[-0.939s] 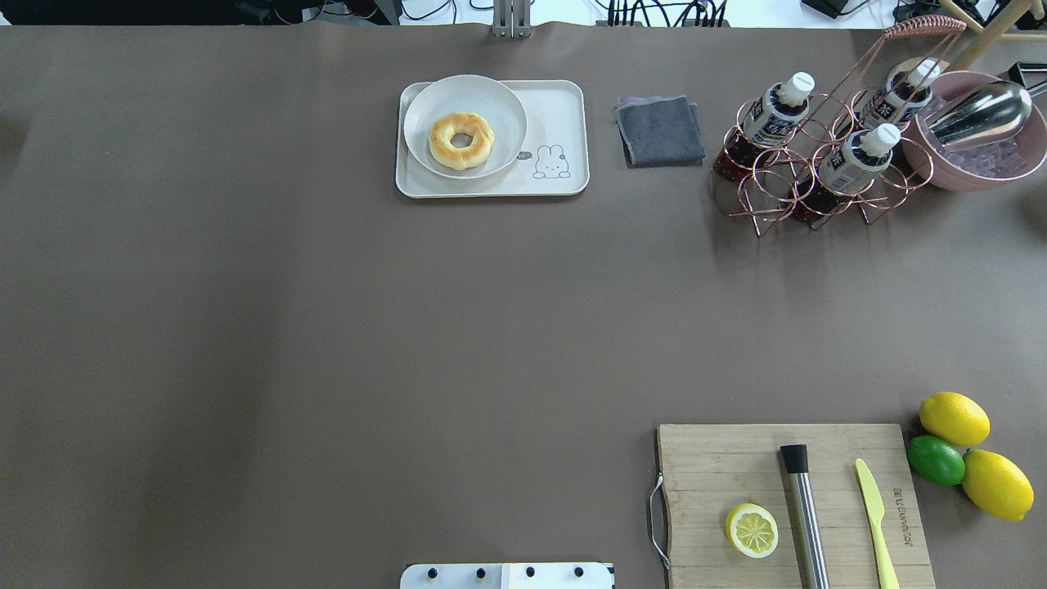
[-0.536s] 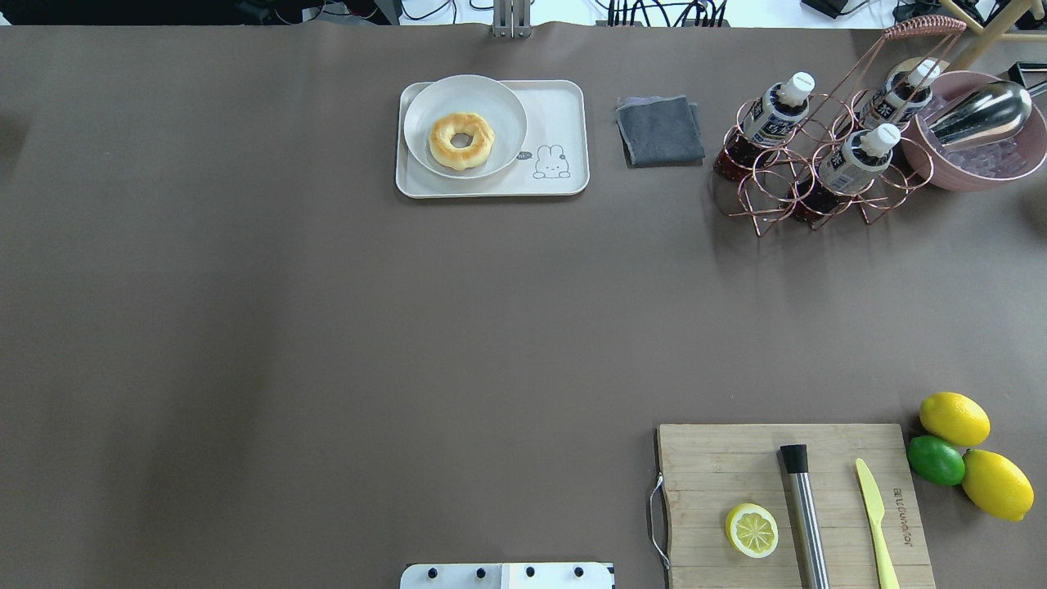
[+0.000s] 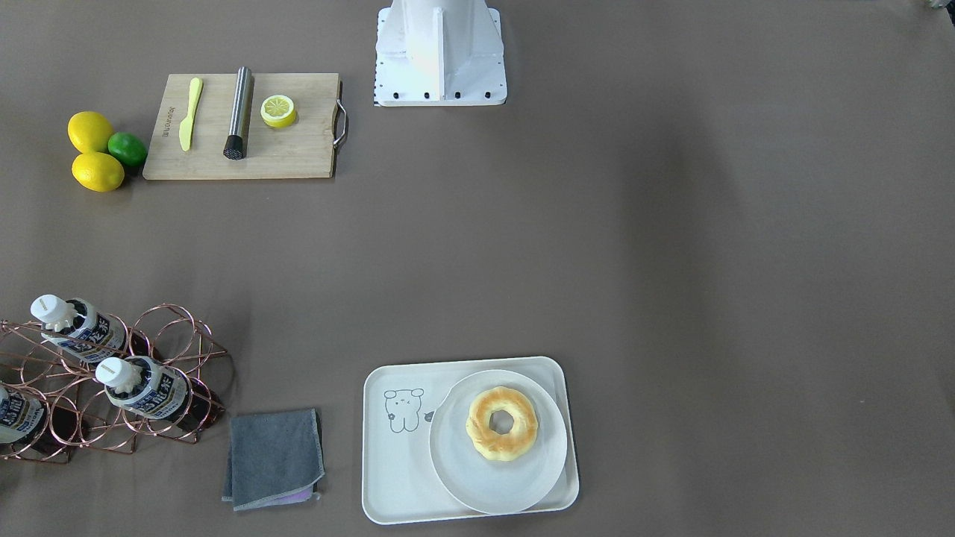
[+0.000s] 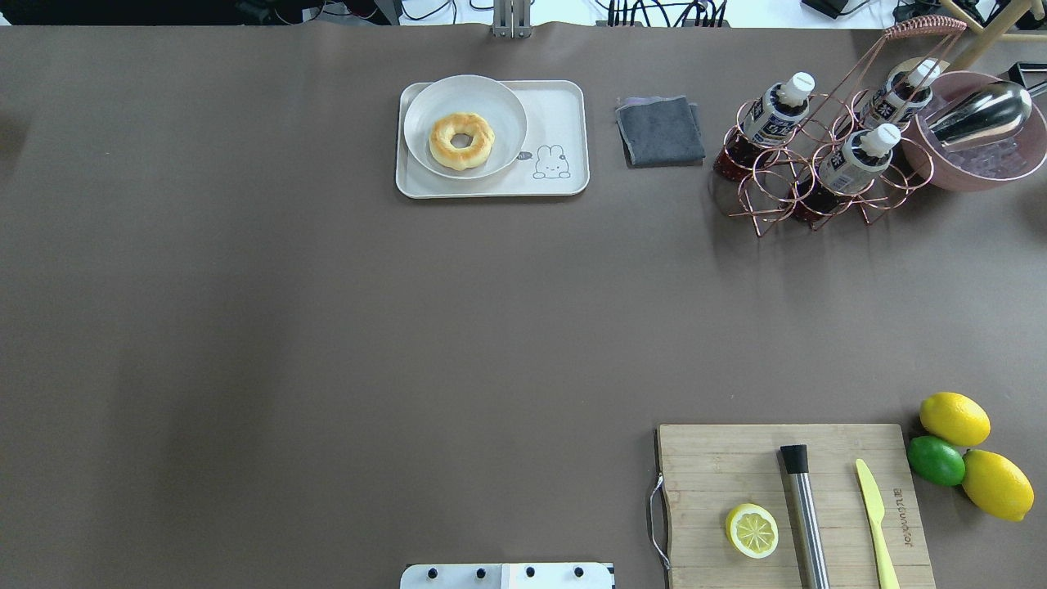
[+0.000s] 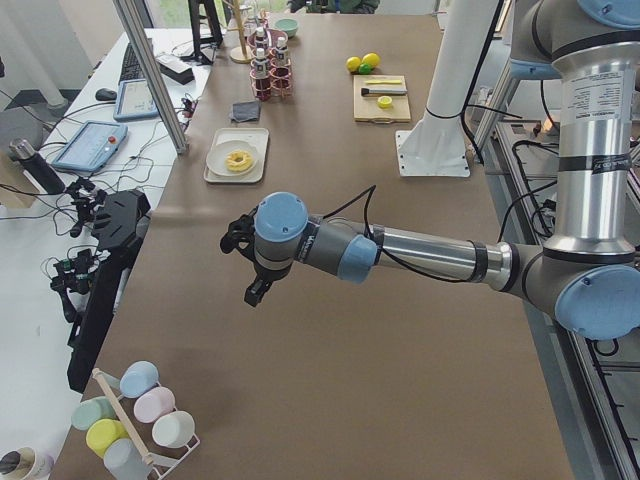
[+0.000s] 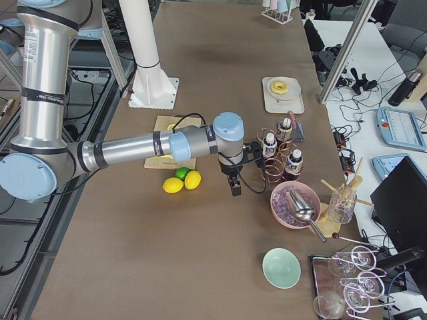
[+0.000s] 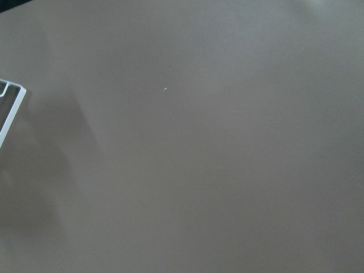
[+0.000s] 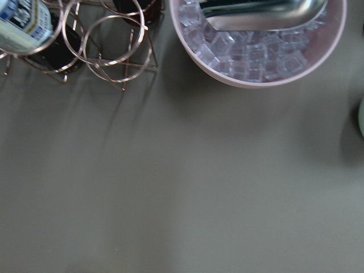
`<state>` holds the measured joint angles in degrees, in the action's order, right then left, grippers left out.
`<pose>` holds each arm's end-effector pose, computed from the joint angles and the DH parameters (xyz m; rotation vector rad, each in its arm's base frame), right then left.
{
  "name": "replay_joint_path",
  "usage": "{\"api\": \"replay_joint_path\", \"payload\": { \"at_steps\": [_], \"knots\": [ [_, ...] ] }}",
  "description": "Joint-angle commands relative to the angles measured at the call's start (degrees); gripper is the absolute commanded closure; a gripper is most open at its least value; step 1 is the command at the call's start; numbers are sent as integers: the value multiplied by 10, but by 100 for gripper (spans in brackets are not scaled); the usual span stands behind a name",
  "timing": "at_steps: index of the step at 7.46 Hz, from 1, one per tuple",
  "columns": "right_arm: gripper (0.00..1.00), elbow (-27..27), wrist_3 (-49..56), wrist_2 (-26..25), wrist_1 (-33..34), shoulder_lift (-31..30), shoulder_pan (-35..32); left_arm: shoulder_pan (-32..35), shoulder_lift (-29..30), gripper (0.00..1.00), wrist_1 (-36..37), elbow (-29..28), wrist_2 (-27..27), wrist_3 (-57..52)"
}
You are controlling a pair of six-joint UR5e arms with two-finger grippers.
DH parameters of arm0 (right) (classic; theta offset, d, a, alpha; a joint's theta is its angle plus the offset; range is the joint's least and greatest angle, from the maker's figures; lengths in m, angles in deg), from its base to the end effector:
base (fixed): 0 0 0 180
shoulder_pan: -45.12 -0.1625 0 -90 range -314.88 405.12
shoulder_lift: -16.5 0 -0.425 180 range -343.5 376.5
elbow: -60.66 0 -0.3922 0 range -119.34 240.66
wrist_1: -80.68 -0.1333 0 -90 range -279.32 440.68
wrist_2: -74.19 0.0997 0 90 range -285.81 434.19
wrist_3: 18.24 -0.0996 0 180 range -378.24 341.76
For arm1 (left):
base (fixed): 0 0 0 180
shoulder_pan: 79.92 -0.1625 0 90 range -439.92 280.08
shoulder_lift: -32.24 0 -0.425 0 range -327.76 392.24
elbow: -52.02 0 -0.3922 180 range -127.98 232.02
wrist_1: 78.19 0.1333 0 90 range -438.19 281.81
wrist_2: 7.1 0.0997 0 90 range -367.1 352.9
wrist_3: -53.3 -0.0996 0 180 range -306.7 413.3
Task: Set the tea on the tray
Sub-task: 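Reach the right gripper into the copper rack and grasp a tea bottle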
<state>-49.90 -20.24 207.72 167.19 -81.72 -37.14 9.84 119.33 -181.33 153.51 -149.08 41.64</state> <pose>0.0051 -0.4427 0.5416 0.1981 -0.7754 -0.1997 -0.0528 -0.4818 0.5485 0.4421 0.8605 0.3632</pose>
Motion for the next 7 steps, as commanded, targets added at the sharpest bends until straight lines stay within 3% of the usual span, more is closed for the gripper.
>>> {"api": "replay_joint_path", "payload": {
  "at_steps": [1, 3, 5, 6, 7],
  "knots": [
    [0, -17, -188, 6, -54, 46, 66, -21, 15, 2, -9, 6, -2, 29],
    [0, -5, -296, -20, -53, 125, 128, -22, 14, 2, -18, 7, -2, 30],
    [3, 45, -341, -78, -56, 190, 172, -22, 12, 2, -19, 9, -2, 30],
    [16, 61, -340, -83, -57, 198, 177, -22, 9, 2, -20, 9, -6, 29],
    [19, 63, -339, -83, -57, 203, 177, -22, 8, 2, -27, 9, -6, 30]
  ]
}}
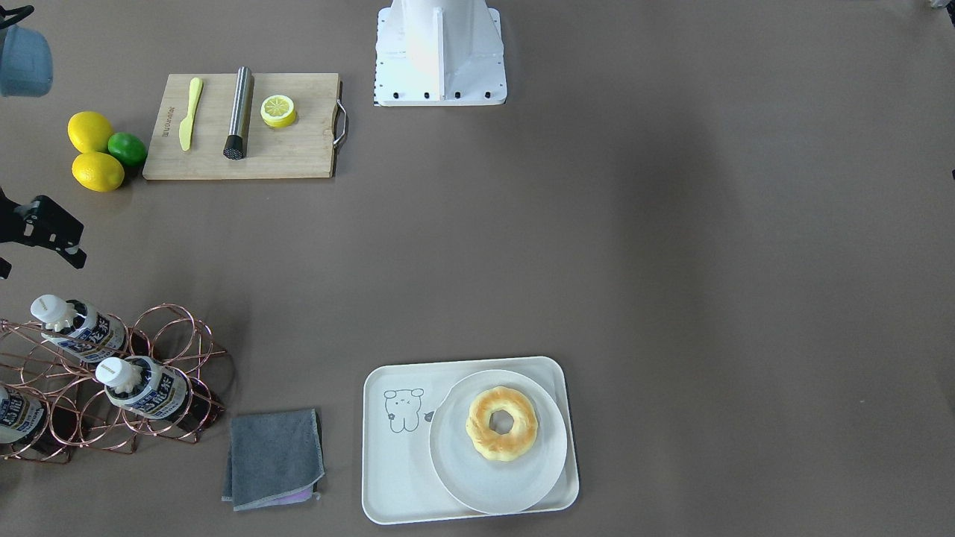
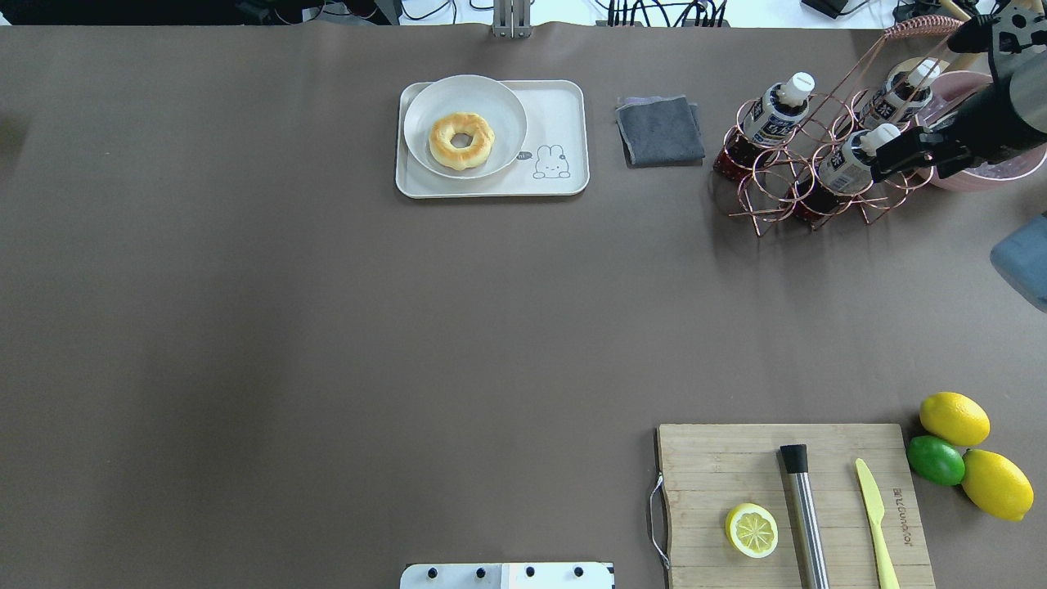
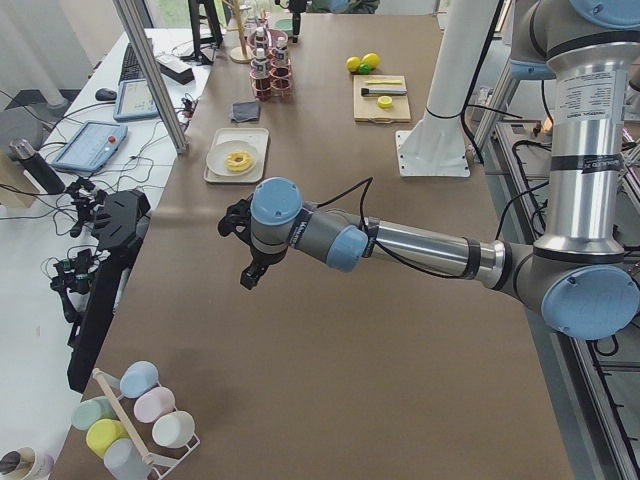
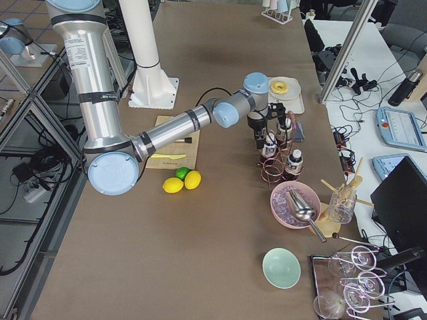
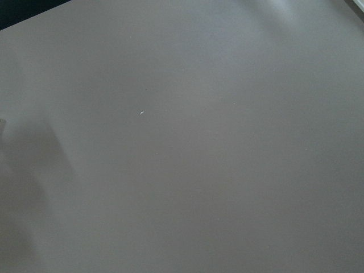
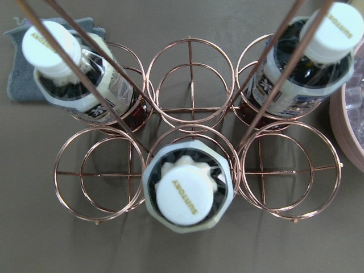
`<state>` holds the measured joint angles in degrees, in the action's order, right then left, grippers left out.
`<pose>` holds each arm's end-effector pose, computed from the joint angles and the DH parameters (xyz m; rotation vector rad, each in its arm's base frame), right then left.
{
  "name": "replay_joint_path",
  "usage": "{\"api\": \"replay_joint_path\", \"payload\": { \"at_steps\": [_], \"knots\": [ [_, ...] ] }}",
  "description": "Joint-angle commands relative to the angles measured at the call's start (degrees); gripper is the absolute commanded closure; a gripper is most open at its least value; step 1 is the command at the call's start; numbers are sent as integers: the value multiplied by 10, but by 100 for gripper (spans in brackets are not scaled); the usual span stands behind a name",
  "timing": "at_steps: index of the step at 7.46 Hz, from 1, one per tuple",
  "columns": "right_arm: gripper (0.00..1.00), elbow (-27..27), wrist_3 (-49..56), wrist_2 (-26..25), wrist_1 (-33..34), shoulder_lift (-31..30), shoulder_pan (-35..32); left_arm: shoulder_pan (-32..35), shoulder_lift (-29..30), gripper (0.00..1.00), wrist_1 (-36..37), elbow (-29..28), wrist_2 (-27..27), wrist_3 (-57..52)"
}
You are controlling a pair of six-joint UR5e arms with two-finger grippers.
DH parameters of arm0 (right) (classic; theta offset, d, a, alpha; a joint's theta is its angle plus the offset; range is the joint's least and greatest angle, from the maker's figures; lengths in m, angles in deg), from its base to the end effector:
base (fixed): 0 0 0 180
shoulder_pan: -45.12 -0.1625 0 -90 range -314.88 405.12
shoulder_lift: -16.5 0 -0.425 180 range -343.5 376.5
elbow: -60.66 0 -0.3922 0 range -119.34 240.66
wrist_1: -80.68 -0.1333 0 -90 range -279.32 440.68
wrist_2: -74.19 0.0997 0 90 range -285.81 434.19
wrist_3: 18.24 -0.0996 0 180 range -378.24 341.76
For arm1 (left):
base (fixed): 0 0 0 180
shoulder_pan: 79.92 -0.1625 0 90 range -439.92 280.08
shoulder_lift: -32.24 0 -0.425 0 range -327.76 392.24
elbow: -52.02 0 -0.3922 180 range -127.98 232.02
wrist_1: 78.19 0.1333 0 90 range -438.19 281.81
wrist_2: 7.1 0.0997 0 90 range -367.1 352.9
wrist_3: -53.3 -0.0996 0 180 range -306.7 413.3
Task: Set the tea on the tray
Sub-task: 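Reach the right gripper into the copper rack and grasp a tea bottle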
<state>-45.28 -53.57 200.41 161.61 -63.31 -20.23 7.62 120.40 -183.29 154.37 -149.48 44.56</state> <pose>-0.1639 -0.5356 0.4163 0.2078 -0.8252 -0.0191 -0.0334 -0.4900 0.5275 0.4661 0.8787 0.3834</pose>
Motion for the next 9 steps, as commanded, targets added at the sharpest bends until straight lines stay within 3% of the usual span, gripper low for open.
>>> {"api": "replay_joint_path", "payload": {
  "at_steps": [1, 7, 9],
  "knots": [
    [19, 19, -7, -18, 0, 31, 10, 0, -4, 2, -12, 0, -2, 0],
    [32, 19, 2, -55, -1, 51, 8, 0, -10, 2, -20, 0, -2, 0],
    [32, 22, 3, -78, 0, 48, 10, 0, -10, 2, -20, 0, -2, 0]
  ]
}}
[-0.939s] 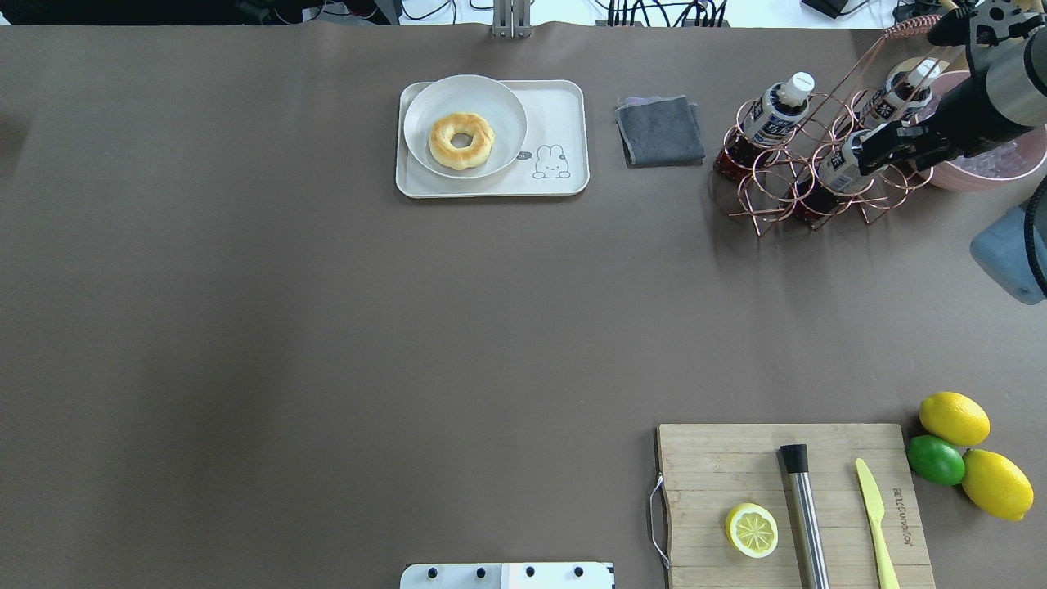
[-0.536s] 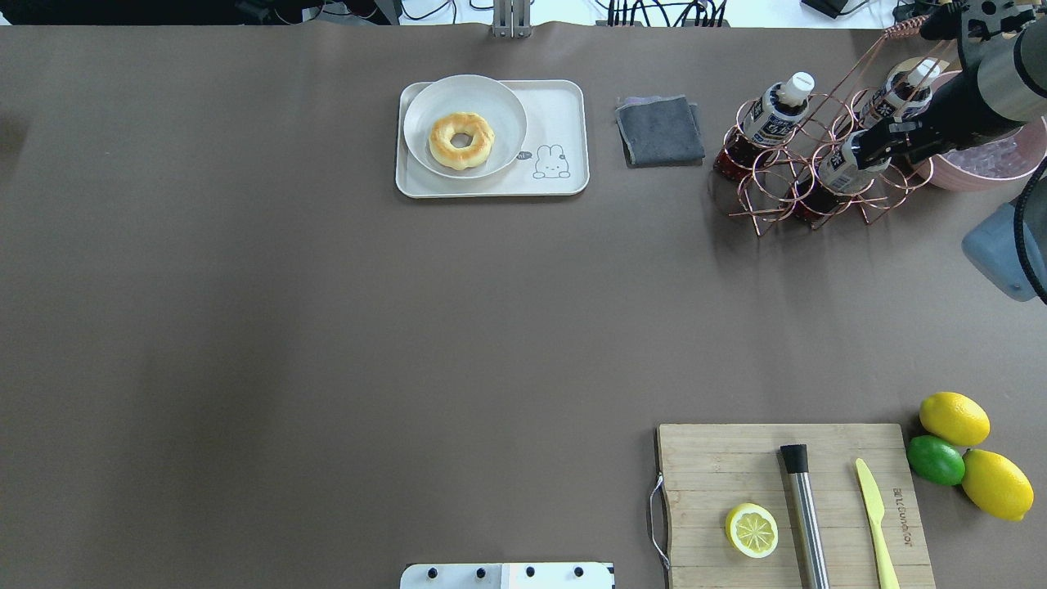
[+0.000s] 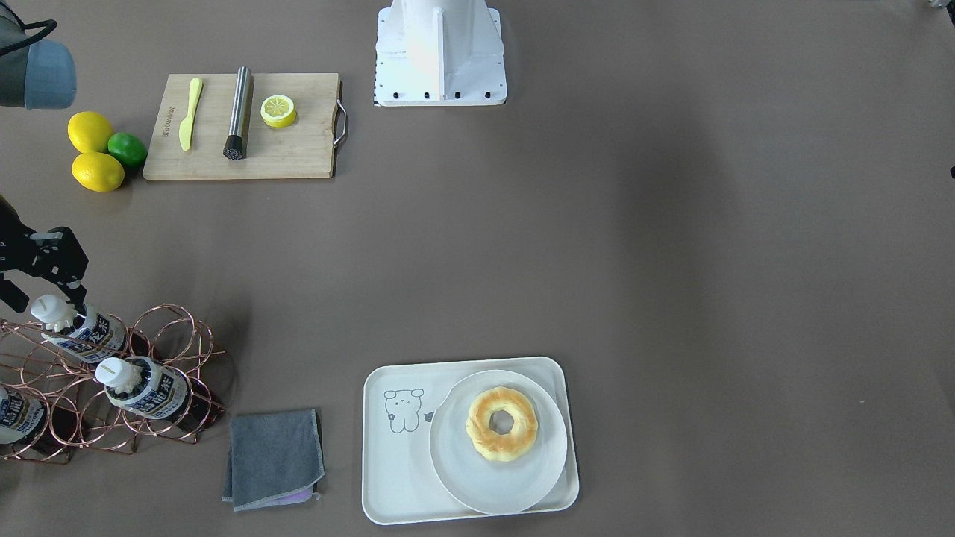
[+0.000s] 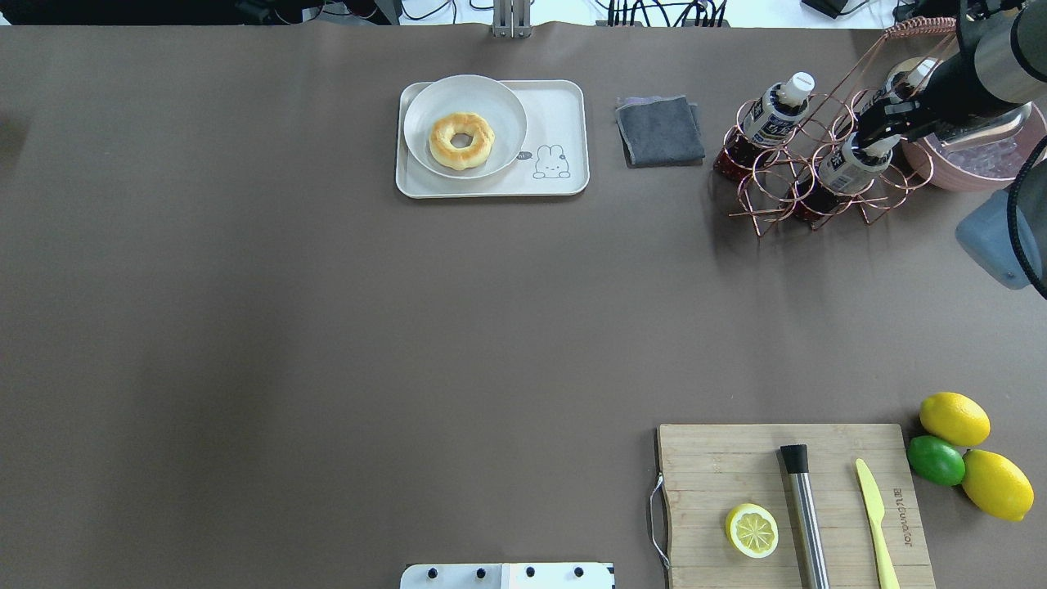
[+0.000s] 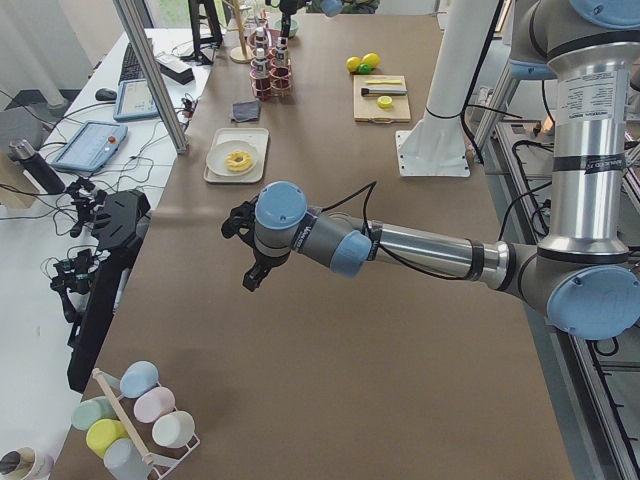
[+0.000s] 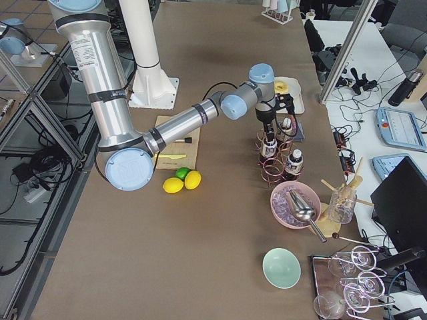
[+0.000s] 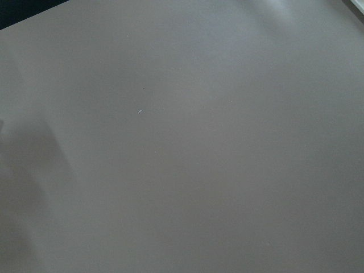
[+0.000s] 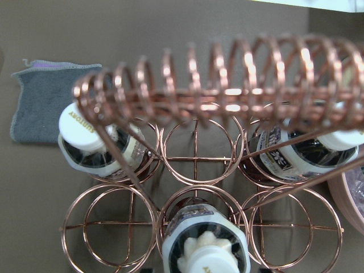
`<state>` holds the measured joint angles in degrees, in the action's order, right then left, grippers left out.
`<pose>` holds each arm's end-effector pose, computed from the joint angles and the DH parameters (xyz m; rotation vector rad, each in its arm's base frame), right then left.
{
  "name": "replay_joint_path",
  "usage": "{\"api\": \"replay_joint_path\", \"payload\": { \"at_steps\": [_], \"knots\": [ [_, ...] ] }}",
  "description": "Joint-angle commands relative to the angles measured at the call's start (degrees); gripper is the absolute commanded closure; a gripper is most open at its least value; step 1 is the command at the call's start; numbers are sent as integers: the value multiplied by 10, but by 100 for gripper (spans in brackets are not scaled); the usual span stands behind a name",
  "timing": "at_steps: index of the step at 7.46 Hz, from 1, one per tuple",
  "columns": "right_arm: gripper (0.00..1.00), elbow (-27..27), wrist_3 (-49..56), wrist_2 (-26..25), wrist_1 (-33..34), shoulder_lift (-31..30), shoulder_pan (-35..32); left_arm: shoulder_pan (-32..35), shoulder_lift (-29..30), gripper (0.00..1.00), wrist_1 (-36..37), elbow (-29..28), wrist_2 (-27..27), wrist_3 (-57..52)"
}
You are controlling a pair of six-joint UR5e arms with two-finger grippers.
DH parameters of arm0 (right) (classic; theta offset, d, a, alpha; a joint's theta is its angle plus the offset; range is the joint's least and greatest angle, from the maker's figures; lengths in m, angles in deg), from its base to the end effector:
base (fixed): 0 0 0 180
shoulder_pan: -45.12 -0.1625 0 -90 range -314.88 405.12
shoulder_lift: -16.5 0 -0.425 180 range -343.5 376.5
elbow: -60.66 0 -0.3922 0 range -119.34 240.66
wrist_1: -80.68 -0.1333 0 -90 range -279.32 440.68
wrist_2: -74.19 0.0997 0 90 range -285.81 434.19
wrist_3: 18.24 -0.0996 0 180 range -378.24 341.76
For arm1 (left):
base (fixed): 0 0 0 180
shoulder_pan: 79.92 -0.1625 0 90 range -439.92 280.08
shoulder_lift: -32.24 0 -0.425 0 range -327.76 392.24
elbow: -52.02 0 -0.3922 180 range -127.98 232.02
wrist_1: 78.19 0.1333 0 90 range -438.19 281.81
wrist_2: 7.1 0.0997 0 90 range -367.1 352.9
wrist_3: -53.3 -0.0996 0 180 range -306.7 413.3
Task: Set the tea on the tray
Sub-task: 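Reach the right gripper into the copper rack and grasp a tea bottle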
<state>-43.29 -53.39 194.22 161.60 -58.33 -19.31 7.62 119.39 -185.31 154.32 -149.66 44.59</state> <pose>-0.1774 -0.5642 0.3879 0.3065 -0.7633 -0.0170 -0.0335 -0.4839 0.5321 0.4814 0.8800 0.3910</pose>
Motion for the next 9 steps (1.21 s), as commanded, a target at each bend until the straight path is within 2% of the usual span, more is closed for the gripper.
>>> {"api": "replay_joint_path", "payload": {
  "at_steps": [1, 4, 5, 6, 7, 9],
  "knots": [
    [32, 6, 3, -17, -1, -3, 1, 0, 0, 2, 0, 0, 0, 0],
    [39, 10, 2, -17, -1, 2, 5, 0, 0, 2, 0, 0, 0, 0],
    [46, 9, 1, -17, -1, 2, 6, -1, 0, 2, 0, 0, 0, 0],
    [67, 5, -1, -16, -1, 2, 6, 0, 0, 2, 0, 0, 0, -1],
    [100, 3, 3, -16, -1, 2, 6, 0, -1, 2, 0, 0, 0, -1],
    [100, -3, 5, -9, 0, 2, -1, 0, -1, 2, -1, 1, -1, -2]
  ]
}}
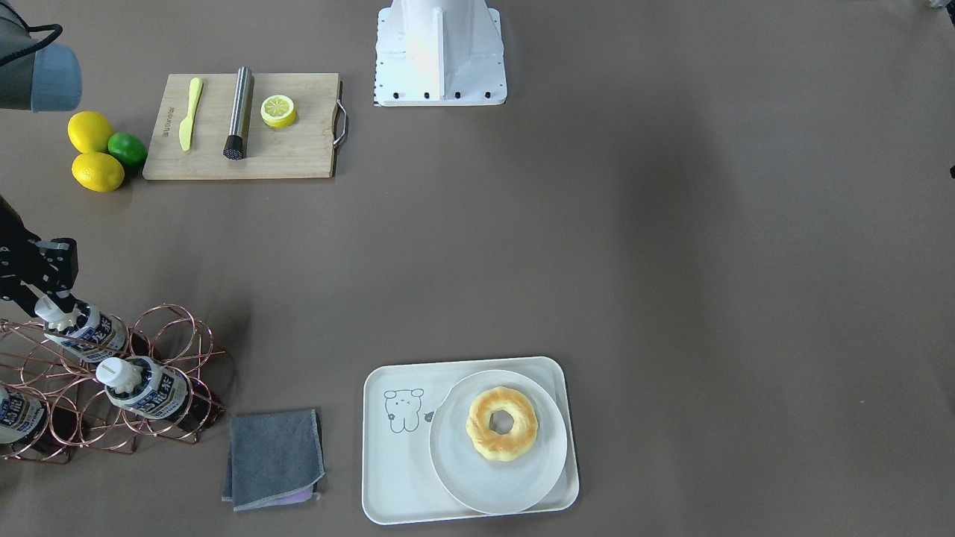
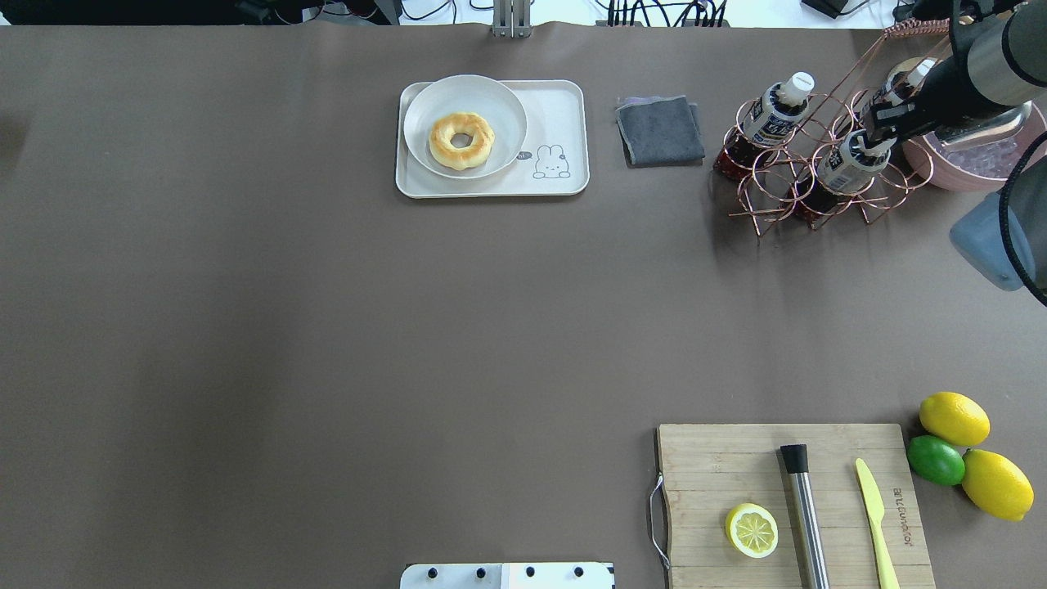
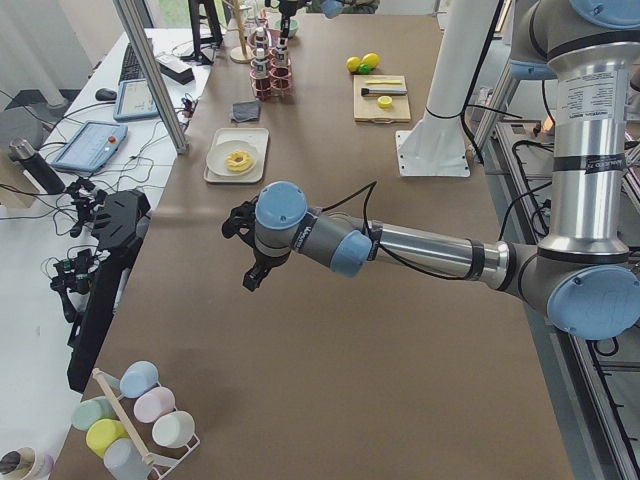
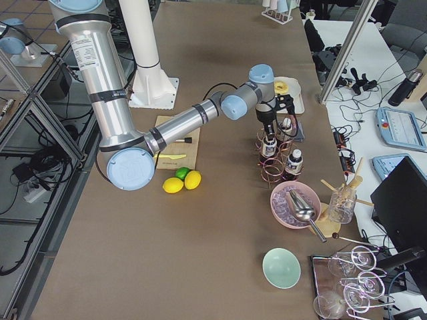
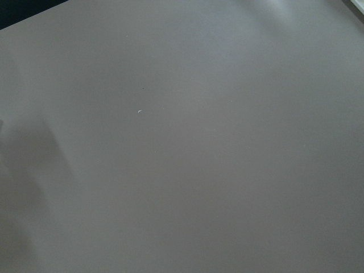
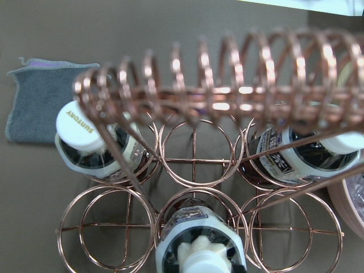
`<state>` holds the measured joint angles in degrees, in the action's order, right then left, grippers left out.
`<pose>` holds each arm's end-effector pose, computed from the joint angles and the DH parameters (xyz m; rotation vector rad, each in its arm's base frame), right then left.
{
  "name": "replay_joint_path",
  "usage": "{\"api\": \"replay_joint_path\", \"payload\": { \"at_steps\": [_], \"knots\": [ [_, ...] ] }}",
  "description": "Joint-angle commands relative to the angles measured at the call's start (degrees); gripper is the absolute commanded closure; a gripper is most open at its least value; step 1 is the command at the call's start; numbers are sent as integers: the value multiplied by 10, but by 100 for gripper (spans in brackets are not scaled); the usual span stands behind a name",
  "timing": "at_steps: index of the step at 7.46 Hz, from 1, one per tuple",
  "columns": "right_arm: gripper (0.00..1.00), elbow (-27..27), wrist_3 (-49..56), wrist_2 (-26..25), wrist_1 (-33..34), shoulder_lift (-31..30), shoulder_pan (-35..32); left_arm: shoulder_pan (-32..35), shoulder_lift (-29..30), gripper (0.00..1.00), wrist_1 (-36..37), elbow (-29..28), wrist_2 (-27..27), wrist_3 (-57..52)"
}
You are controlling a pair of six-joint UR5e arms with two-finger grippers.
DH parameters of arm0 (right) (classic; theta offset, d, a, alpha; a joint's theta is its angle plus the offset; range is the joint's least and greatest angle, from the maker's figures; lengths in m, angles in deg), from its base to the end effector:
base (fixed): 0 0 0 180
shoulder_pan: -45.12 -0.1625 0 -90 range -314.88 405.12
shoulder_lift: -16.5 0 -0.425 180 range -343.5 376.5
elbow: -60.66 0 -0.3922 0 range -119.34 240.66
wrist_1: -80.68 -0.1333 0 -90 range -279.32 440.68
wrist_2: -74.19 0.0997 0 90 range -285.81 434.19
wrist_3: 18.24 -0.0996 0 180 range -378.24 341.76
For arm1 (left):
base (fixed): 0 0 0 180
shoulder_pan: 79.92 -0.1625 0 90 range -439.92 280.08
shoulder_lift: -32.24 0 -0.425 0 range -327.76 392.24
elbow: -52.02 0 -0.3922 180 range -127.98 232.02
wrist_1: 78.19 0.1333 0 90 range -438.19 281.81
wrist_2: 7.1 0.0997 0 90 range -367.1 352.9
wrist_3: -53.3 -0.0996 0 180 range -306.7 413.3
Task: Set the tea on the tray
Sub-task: 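Reach the right gripper into the copper rack and grasp a tea bottle, then lift the tea bottle out with the right gripper and lower it near the tray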
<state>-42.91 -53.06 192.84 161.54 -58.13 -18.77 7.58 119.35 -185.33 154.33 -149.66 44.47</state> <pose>-0.1821 -0.5659 0.3898 0.3163 -0.7438 -0.0225 -0.0332 -0.4836 0.5323 0.4819 0.8797 0.3935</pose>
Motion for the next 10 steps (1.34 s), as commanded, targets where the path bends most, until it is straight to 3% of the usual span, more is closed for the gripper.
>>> {"api": "replay_joint_path", "payload": {
  "at_steps": [1, 4, 5, 8, 9, 10],
  "knots": [
    [100, -14, 2, 14, 5, -1, -20, 0, -1, 2, -1, 1, -10, -1],
    [100, -29, 12, 91, 13, 0, -81, 0, -19, 2, -28, 1, -11, 2],
    [100, -43, 12, 131, 77, 31, -108, 0, -20, 2, -29, 1, -11, 1],
    [100, -150, 6, 142, 326, 138, -93, 0, -34, 2, -41, 2, -11, 1],
    [100, -153, -15, 139, 367, 178, -65, 0, -35, 2, -41, 2, -11, 2],
    [100, -153, -98, 122, 367, 208, -13, 0, -35, 2, -40, 2, -12, 3]
  ]
}}
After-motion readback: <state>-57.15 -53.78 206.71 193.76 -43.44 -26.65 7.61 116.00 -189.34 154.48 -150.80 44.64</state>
